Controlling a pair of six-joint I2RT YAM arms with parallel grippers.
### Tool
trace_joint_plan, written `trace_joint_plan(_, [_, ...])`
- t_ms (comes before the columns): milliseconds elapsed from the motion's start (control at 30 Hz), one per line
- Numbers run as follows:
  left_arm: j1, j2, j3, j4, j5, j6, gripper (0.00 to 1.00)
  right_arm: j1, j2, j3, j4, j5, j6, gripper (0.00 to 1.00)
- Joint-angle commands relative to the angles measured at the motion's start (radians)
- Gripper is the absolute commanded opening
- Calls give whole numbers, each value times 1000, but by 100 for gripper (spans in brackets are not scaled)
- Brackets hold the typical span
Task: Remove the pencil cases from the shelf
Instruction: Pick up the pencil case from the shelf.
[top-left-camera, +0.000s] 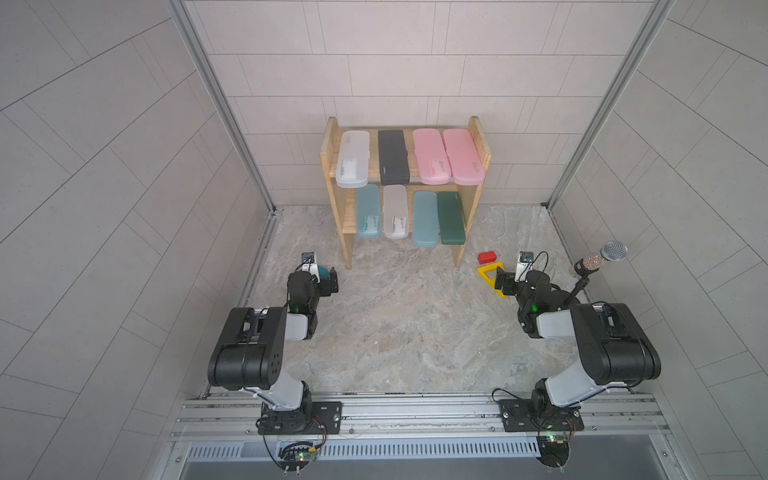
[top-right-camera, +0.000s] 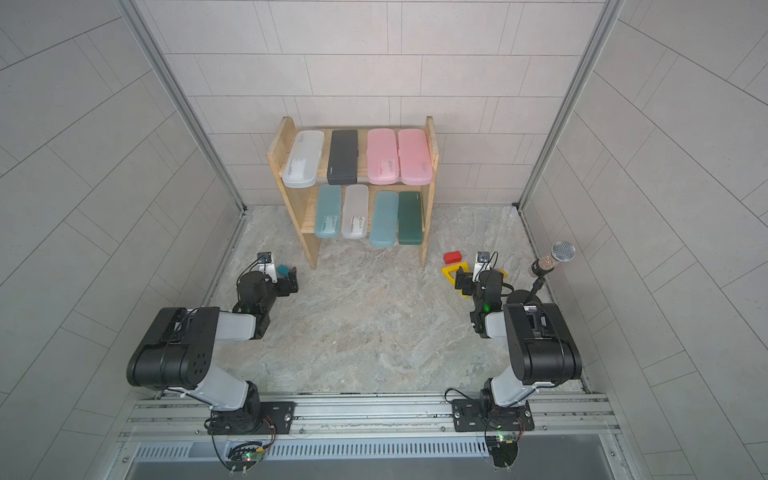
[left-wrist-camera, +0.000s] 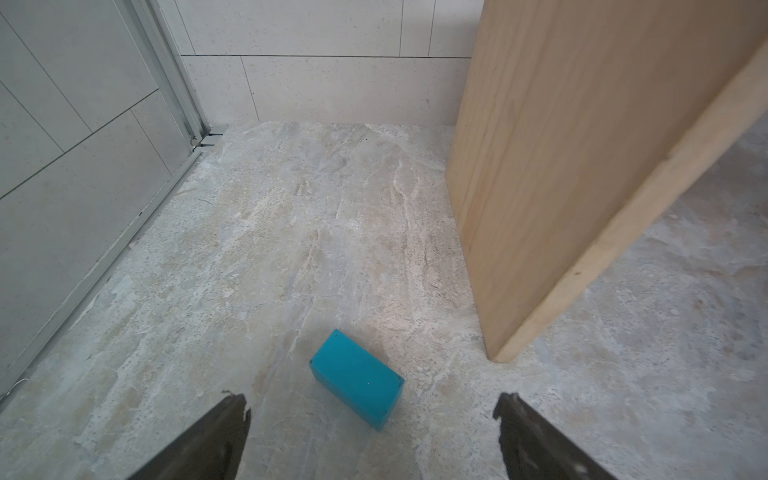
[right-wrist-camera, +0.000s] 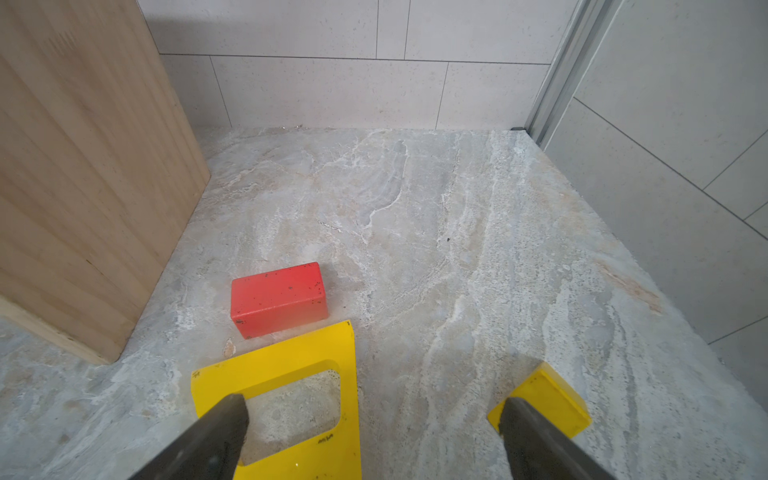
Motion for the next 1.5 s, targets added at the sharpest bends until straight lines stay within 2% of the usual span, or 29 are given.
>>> trace_joint_plan(0, [8,9,16,-7,12,-8,100,-5,3,-7,18,-12,13,100])
trace_joint_plan(100, [7,7,15,-6,11,-6,100,-4,3,-6,18,-11,13,100])
trace_joint_plan(167, [6,-16,6,2,-52,-35,100,-3,-2,-14,30,0,19,100])
trace_joint_plan(300, [7,-221,52,-253,-187,-88,100,14,-66,-24,-9,164,47,100])
trace_joint_plan(367, [16,-337,86,-388,-221,-210,100,34,-152,12,-141,246,50,100])
trace_joint_plan(433, [29,-452,113,-456,-86,-339,100,37,-255,86,-349,297,96,100])
trace_joint_plan(500, [29,-554,182,-545,60,-471,100,36,-349,171,-514,285,132,100])
trace_joint_plan(633, [29,-709,339,-781,223,-608,100,40,-450,379,-857,238,145,100])
trace_joint_plan(700, [30,-770,400,-845,269,-725,100,40,-497,462,-1013,222,168,100])
trace_joint_plan(733, [29,-782,417,-829,319,-784,100,42,-521,484,-1059,218,176,100])
trace_joint_plan(800, [28,-773,450,-766,419,-986,100,49,-585,516,-1129,193,183,100])
trace_joint_plan(867, [11,-735,443,-604,500,-1175,100,57,-625,544,-1188,158,182,100])
trace_joint_plan(933, [-13,-705,455,-522,526,-1286,100,81,-638,581,-1255,159,186,100])
trace_joint_plan(1000, [-46,-700,495,-551,514,-1289,100,91,-629,614,-1309,119,202,100])
trace_joint_plan(1100, [-86,-684,579,-691,476,-1239,100,92,-571,694,-1436,69,239,100])
trace_joint_plan(1233, [-92,-653,597,-641,448,-1322,100,91,-541,727,-1485,9,259,100])
trace_joint_plan(1467, [-108,-538,728,-718,430,-1338,100,91,-497,786,-1553,-18,266,100])
